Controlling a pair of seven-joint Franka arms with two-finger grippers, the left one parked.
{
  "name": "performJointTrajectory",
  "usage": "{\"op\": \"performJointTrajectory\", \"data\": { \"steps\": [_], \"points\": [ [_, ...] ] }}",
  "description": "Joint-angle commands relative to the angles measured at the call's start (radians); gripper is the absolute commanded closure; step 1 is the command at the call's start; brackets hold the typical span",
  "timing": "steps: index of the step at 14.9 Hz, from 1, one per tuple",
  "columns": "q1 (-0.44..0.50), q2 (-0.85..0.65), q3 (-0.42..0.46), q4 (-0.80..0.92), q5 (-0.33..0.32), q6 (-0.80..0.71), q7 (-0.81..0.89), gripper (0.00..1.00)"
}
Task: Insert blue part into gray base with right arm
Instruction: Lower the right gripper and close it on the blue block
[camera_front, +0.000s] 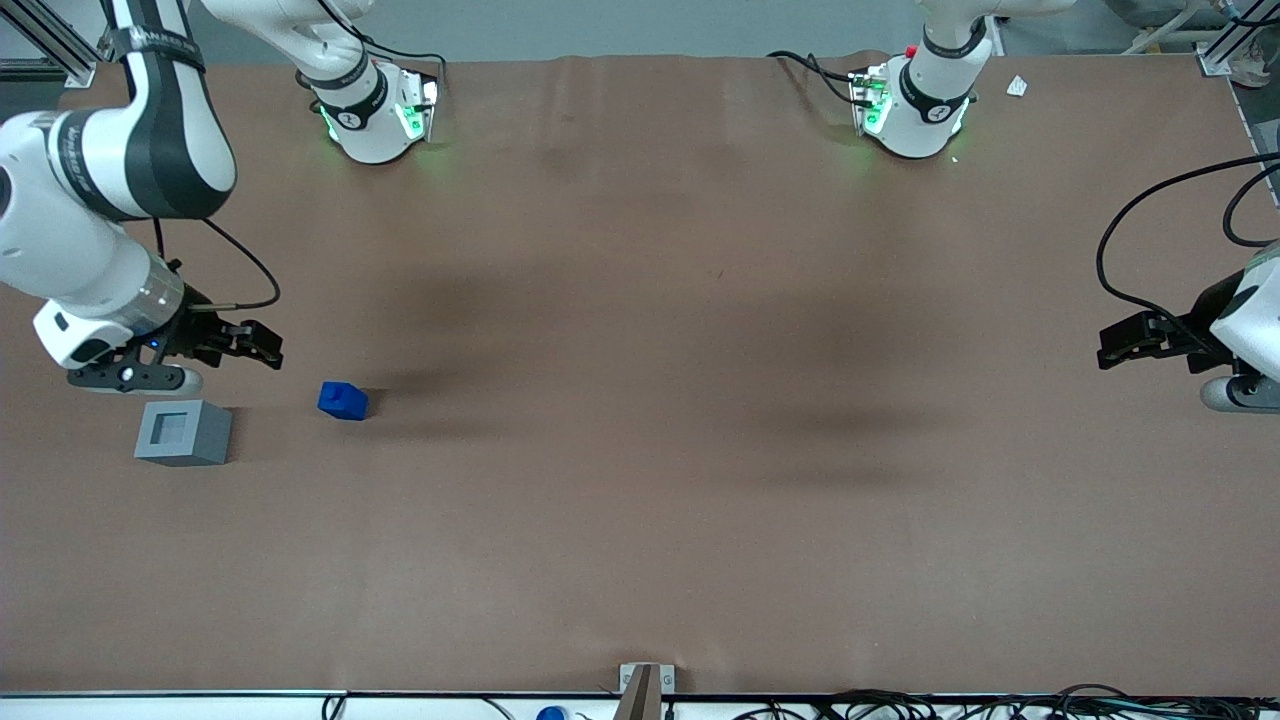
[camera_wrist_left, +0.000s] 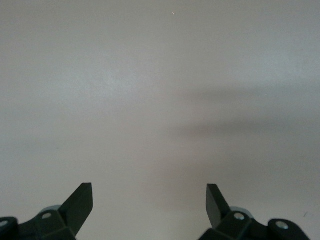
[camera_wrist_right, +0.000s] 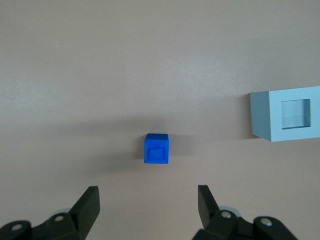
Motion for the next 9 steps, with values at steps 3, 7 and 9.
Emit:
{"op": "performJointTrajectory", "data": {
  "steps": [3, 7, 9],
  "points": [
    [0.006, 0.074, -0.003, -0.043, 0.013, 0.125, 0.02, 0.17],
    [0.022, 0.114, -0.003, -0.079, 0.013, 0.199, 0.02, 0.17],
    [0.02, 0.128, -0.003, -0.1, 0.013, 0.226, 0.02, 0.17]
  ]
}}
